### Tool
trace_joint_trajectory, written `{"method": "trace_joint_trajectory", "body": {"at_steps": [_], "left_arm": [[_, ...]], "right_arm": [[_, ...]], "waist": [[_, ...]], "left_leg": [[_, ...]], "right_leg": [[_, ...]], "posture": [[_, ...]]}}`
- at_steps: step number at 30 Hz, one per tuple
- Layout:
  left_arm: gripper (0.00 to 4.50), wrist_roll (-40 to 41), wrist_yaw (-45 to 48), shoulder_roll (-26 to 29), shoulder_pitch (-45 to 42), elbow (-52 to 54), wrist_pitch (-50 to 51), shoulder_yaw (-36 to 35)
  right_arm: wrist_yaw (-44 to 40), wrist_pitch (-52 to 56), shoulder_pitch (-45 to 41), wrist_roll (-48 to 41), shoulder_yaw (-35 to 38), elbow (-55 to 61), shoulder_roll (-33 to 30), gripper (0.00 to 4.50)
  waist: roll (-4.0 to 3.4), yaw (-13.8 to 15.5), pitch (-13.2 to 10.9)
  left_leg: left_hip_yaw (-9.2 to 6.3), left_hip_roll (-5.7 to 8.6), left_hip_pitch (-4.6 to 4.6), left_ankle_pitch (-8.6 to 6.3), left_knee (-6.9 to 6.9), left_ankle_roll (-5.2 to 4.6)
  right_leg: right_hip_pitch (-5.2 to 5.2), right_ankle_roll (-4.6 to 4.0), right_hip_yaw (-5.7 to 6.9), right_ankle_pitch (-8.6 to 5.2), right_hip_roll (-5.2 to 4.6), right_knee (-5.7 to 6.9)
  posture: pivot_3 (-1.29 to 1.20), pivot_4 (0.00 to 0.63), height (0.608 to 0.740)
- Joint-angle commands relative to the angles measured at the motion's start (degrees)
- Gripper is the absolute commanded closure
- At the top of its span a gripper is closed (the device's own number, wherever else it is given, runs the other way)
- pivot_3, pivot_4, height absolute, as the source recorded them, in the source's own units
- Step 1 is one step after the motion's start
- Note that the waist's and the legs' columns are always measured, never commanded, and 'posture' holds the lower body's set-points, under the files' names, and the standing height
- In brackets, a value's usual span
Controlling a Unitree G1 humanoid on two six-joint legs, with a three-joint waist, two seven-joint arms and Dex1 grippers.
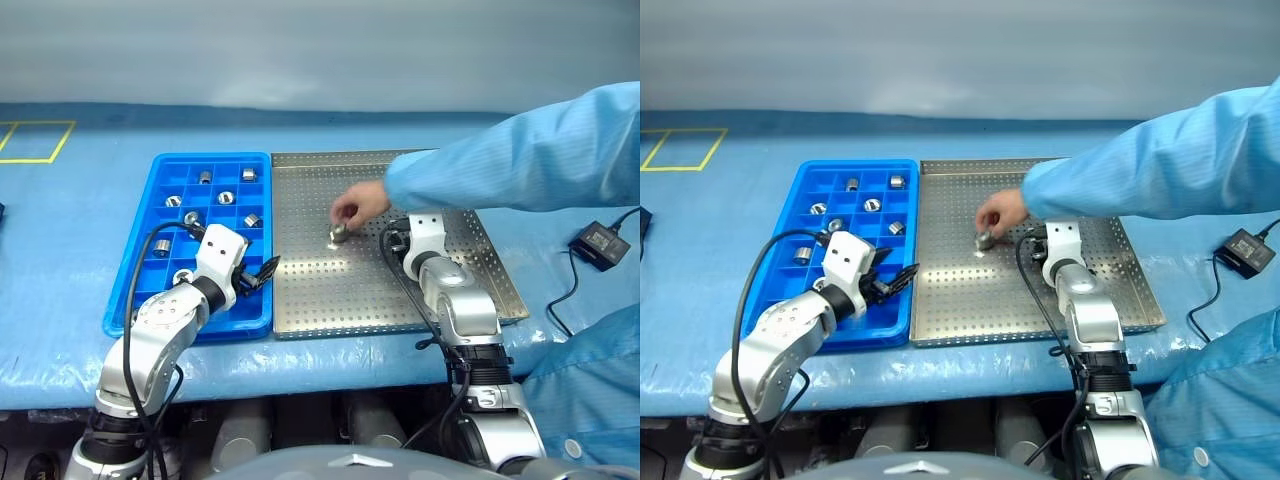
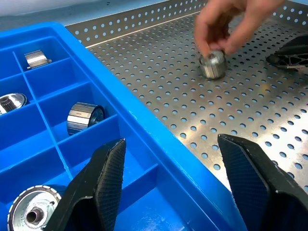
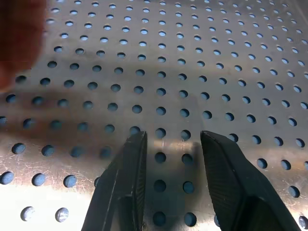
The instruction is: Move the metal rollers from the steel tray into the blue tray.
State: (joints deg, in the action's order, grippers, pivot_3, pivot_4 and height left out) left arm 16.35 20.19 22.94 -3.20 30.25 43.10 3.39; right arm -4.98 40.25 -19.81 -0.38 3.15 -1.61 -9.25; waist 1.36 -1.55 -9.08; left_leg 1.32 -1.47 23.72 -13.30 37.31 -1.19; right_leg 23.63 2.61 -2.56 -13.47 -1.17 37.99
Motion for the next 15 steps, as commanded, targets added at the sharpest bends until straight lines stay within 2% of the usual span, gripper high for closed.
{"method": "trace_joint_trajectory", "body": {"at_steps": [1,3,9,15], "left_arm": [[1.16,-0.3,0.3,0.4,-0.6,1.7,-1.1,-0.1],[1.16,-0.3,0.4,0.4,-0.6,1.7,-1.1,-0.2],[1.16,-0.2,0.4,0.8,-0.1,2.0,-0.9,-0.6],[1.16,-0.1,0.5,1.2,0.1,2.0,-0.8,-1.1]], "right_arm": [[-1.8,-0.5,0.2,-0.9,-0.5,3.7,-0.8,2.66],[-4.5,-0.5,1.2,-0.7,-2.6,5.5,-2.4,2.66],[-8.7,2.0,2.6,-5.6,-1.6,11.5,-1.9,0.8],[-16.5,8.4,3.7,-17.9,-1.9,20.6,0.6,0.8]], "waist": [[0.0,0.0,0.0],[-0.01,0.0,0.0],[0.0,0.0,0.0],[0.0,-0.2,0.0]], "left_leg": [[0.0,0.0,0.0,0.0,0.0,0.0],[0.0,0.0,0.01,0.0,0.0,0.0],[-0.01,-0.01,0.01,0.0,0.0,-0.01],[-0.03,-0.04,0.02,-0.01,0.0,-0.01]], "right_leg": [[0.0,0.0,0.0,0.0,0.0,0.0],[0.01,0.0,0.0,0.0,0.0,0.0],[0.02,0.0,0.0,0.0,0.01,0.0],[0.02,0.0,0.02,0.0,0.02,0.0]], "posture": [[0.0,0.15,0.74],[0.0,0.15,0.74],[0.0,0.15,0.74],[0.0,0.15,0.74]]}}
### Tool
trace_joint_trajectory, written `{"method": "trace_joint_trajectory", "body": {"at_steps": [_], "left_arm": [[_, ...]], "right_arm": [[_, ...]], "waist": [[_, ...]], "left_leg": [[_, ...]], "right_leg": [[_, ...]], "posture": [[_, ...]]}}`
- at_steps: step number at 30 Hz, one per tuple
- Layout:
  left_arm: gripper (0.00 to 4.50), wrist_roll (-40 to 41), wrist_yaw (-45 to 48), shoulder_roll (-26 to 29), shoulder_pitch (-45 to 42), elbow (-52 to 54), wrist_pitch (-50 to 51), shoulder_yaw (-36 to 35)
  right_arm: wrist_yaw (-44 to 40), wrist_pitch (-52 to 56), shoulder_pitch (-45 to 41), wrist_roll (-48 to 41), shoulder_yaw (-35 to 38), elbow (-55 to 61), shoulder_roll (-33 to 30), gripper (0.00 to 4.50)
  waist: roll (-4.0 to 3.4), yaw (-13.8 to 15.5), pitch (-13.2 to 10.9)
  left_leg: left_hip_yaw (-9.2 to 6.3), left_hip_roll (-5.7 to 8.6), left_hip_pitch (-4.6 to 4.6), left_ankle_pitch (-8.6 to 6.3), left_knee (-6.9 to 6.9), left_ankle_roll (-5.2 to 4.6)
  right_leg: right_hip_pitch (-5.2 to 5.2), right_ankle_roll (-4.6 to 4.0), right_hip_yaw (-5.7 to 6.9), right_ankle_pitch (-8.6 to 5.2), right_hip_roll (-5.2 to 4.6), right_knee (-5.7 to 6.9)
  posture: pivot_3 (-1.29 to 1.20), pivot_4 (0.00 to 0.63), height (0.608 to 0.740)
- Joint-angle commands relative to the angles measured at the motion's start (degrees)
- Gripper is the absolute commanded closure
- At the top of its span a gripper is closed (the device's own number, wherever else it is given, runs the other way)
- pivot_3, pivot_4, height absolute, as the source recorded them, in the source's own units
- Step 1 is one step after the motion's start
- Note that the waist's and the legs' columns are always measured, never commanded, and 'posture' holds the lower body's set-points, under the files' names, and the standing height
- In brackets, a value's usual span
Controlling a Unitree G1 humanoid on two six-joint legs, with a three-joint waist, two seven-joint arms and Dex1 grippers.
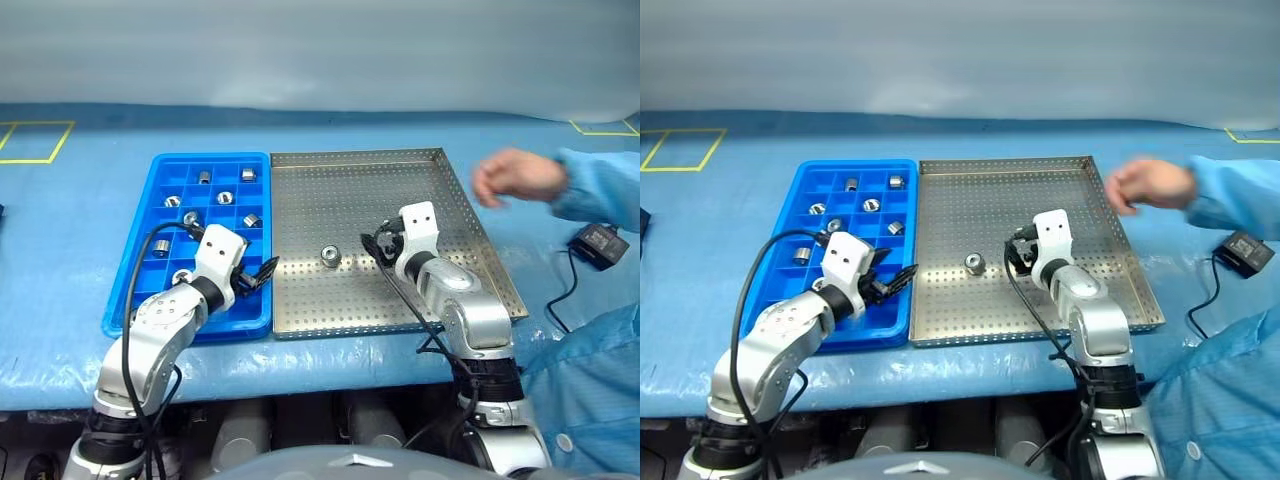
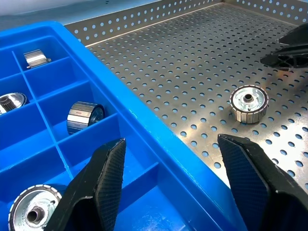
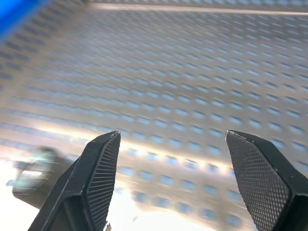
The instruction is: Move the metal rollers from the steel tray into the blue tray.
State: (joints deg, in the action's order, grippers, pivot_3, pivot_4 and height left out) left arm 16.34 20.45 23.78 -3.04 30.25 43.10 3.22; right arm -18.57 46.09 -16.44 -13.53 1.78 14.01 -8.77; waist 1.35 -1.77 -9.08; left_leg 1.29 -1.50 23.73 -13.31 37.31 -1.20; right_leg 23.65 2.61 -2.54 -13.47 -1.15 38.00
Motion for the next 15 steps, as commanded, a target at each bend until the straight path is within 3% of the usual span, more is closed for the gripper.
{"method": "trace_joint_trajectory", "body": {"at_steps": [1,15], "left_arm": [[1.16,-0.1,0.1,0.3,-0.1,2.0,-0.8,-0.9],[1.16,0.1,0.0,0.3,0.8,3.2,-0.8,-0.9]], "right_arm": [[-3.6,3.2,0.6,-5.2,-2.2,5.6,0.1,0.8],[-0.6,-3.4,0.0,0.1,-9.2,-5.3,0.6,0.8]], "waist": [[0.0,0.1,0.0],[0.01,0.3,0.0]], "left_leg": [[-0.01,0.0,0.0,0.0,0.0,0.0],[0.01,0.03,0.0,0.0,0.03,0.0]], "right_leg": [[-0.01,0.0,0.01,0.0,-0.01,0.0],[-0.01,0.0,0.01,0.0,-0.04,-0.01]], "posture": [[0.0,0.15,0.74],[0.03,0.15,0.74]]}}
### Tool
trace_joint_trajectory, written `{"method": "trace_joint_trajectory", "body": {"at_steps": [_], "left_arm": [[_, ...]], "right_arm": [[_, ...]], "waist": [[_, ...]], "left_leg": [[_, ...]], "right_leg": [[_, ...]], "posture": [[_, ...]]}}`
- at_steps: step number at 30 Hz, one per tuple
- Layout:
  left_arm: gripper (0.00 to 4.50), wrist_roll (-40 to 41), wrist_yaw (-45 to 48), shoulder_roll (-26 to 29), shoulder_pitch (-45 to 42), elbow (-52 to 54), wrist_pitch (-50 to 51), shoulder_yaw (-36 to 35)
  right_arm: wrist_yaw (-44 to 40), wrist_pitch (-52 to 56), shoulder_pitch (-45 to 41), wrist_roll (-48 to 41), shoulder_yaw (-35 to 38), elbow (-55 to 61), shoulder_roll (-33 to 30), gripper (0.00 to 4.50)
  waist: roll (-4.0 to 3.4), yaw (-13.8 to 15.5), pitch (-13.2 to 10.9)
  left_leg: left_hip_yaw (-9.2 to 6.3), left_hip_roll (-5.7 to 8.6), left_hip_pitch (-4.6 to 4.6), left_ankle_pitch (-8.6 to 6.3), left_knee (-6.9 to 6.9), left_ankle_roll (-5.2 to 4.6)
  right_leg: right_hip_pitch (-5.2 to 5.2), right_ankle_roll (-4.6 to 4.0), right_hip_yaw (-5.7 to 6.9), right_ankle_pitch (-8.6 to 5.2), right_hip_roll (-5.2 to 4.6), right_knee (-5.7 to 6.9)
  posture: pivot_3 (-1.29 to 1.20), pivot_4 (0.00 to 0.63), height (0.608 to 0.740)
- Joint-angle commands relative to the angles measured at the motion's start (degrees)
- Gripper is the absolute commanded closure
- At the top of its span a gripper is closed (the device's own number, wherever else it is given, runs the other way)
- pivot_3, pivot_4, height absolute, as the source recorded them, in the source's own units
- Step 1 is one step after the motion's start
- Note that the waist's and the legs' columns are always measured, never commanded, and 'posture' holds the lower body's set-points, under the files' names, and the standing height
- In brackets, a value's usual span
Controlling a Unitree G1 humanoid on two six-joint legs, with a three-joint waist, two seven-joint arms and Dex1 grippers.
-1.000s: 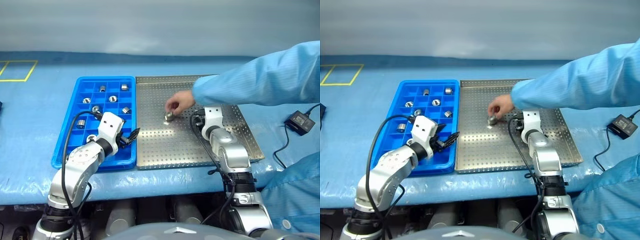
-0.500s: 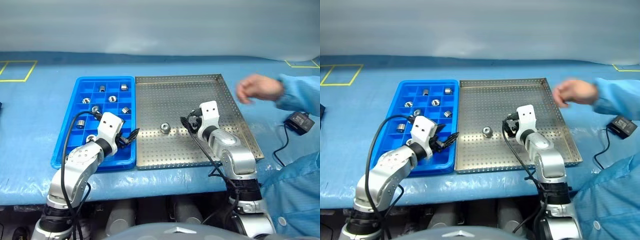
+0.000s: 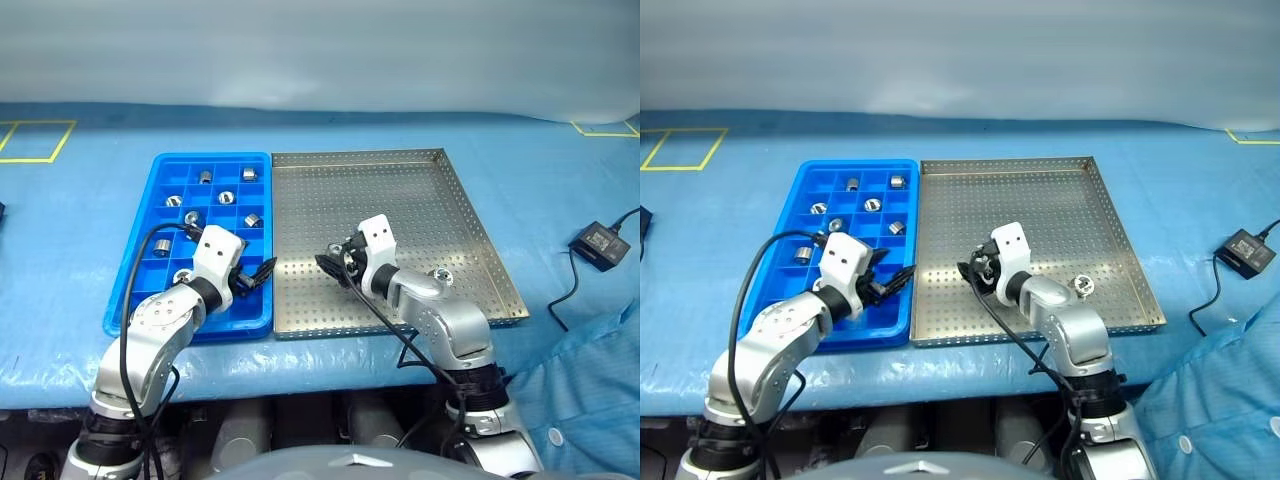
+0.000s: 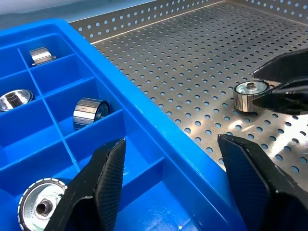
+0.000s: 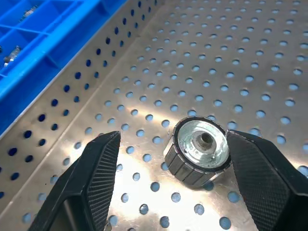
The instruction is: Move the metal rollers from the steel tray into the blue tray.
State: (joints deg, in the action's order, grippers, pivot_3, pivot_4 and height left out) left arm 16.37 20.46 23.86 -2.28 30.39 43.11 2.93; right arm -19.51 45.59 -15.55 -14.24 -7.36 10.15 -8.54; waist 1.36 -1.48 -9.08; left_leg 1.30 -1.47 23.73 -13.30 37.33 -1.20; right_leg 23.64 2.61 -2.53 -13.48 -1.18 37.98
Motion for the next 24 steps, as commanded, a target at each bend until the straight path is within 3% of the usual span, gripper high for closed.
{"method": "trace_joint_trajectory", "body": {"at_steps": [1,6,9,15,24], "left_arm": [[1.16,0.1,0.0,0.2,0.1,3.1,-0.7,-0.6],[1.16,-0.1,-0.4,-0.1,0.5,3.4,-0.8,-0.4],[1.16,0.0,-0.6,-0.2,0.7,3.4,-0.7,-0.5],[1.16,0.0,-0.7,-0.1,1.0,3.6,-0.6,-0.7],[1.16,-1.6,-1.1,4.3,3.8,6.2,1.0,-3.6]], "right_arm": [[0.3,-3.5,-1.1,0.9,0.0,-2.1,0.5,0.8],[1.0,-5.3,-1.9,2.1,-0.4,-4.6,0.7,0.8],[1.6,-7.2,-1.9,2.4,0.1,-5.1,1.2,1.38],[1.1,-8.5,-1.9,2.0,0.5,-3.6,1.5,3.21],[-1.6,-3.8,-3.5,0.3,-2.5,3.9,0.7,3.2]], "waist": [[0.0,0.1,0.0],[0.0,0.1,0.0],[0.0,0.2,0.0],[0.0,0.3,0.0],[-0.02,0.2,0.0]], "left_leg": [[0.0,0.0,0.0,0.0,0.0,0.0],[0.0,0.0,0.01,0.0,0.0,0.0],[-0.01,0.0,0.0,0.0,0.0,0.0],[0.0,0.0,0.01,0.0,0.0,0.0],[-0.01,-0.04,0.01,0.0,-0.02,0.01]], "right_leg": [[0.0,0.0,0.0,0.0,0.0,0.0],[0.01,0.0,0.0,0.0,0.0,0.01],[0.0,0.0,0.0,0.0,0.0,0.01],[0.0,0.0,0.0,0.0,0.0,0.0],[0.05,-0.02,0.0,-0.01,0.02,0.03]], "posture": [[0.03,0.15,0.74],[0.03,0.15,0.74],[0.03,0.15,0.74],[0.03,0.15,0.74],[0.05,0.15,0.74]]}}
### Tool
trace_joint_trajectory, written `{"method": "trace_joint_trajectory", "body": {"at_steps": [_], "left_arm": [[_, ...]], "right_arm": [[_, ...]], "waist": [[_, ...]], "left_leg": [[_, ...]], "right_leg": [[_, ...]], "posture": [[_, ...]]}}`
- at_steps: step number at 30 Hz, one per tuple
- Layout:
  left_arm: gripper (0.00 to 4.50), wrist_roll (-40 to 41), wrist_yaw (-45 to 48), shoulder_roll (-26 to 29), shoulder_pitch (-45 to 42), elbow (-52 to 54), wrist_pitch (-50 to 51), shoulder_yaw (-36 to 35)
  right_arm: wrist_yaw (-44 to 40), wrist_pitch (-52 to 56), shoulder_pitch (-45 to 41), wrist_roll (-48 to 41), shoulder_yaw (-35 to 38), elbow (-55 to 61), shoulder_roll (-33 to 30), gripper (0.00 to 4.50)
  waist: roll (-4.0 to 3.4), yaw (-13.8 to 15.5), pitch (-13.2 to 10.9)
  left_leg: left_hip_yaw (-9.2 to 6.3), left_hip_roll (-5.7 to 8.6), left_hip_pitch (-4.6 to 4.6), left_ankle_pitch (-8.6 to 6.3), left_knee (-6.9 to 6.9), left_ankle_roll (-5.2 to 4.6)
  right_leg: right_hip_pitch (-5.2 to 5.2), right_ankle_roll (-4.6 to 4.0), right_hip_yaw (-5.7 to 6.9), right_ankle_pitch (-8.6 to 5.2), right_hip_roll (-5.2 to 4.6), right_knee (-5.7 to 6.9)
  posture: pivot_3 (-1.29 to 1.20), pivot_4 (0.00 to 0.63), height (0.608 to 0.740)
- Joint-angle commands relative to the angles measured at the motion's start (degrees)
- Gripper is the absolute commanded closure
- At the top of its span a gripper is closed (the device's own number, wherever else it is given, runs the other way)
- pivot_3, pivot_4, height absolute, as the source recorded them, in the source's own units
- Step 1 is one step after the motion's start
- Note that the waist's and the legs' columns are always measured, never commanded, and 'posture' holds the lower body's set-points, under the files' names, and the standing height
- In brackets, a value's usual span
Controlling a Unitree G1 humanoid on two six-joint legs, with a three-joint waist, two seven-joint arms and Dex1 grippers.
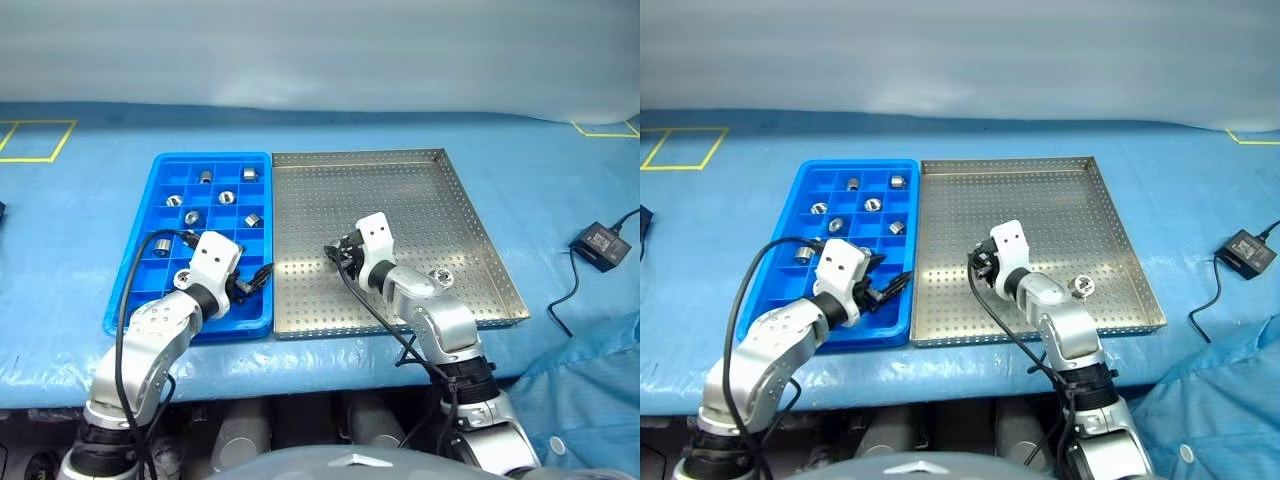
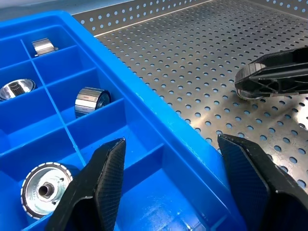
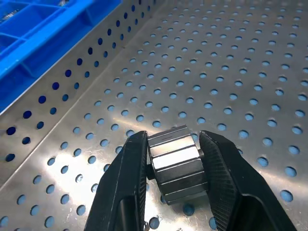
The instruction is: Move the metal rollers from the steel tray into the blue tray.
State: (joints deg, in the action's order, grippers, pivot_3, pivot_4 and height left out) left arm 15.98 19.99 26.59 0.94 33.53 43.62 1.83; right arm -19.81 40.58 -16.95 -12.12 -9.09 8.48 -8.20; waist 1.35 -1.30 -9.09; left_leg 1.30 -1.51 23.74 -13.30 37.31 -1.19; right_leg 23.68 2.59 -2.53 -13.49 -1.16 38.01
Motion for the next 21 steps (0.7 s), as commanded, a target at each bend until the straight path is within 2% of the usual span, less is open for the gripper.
{"method": "trace_joint_trajectory", "body": {"at_steps": [1,5,9,14,21], "left_arm": [[1.16,-1.3,-0.9,2.2,0.9,3.4,0.7,-3.6],[1.16,-2.5,-1.6,5.5,2.3,4.8,2.4,-7.7],[1.16,-4.4,-2.1,8.9,3.1,4.9,4.2,-11.4],[1.16,-5.9,-3.1,9.5,3.3,4.7,6.1,-13.8],[1.16,-5.3,-2.5,8.7,4.7,6.4,8.0,-13.0]], "right_arm": [[-1.9,2.1,-2.6,-2.8,-1.0,7.1,0.6,3.2],[-3.5,6.6,-4.3,-6.6,-3.6,12.9,2.6,3.2],[-4.0,10.3,-5.8,-8.6,-9.6,15.5,5.7,3.2],[-3.8,10.4,-6.1,-7.1,-16.7,11.7,8.2,3.2],[-4.2,9.4,-6.5,-6.1,-19.0,5.7,9.7,3.2]], "waist": [[-0.01,0.0,0.0],[-0.01,0.1,0.0],[0.0,0.3,0.0],[0.02,0.8,0.0],[0.15,0.8,0.1]], "left_leg": [[0.0,-0.01,0.0,0.0,0.0,0.0],[-0.01,-0.03,-0.02,0.01,0.0,0.01],[-0.06,-0.03,-0.01,0.01,-0.02,0.02],[-0.07,0.0,-0.01,0.01,-0.02,0.02],[-0.09,0.03,-0.02,0.01,0.0,0.03]], "right_leg": [[0.0,0.0,0.01,0.0,0.0,0.01],[0.0,-0.02,0.02,-0.01,0.0,0.04],[0.02,-0.06,0.08,-0.04,-0.02,0.04],[0.0,-0.06,0.13,-0.03,-0.1,0.0],[-0.04,-0.09,0.18,-0.04,-0.25,-0.03]], "posture": [[0.05,0.15,0.74],[0.06,0.15,0.74],[0.06,0.15,0.74],[0.08,0.15,0.74],[0.1,0.15,0.74]]}}
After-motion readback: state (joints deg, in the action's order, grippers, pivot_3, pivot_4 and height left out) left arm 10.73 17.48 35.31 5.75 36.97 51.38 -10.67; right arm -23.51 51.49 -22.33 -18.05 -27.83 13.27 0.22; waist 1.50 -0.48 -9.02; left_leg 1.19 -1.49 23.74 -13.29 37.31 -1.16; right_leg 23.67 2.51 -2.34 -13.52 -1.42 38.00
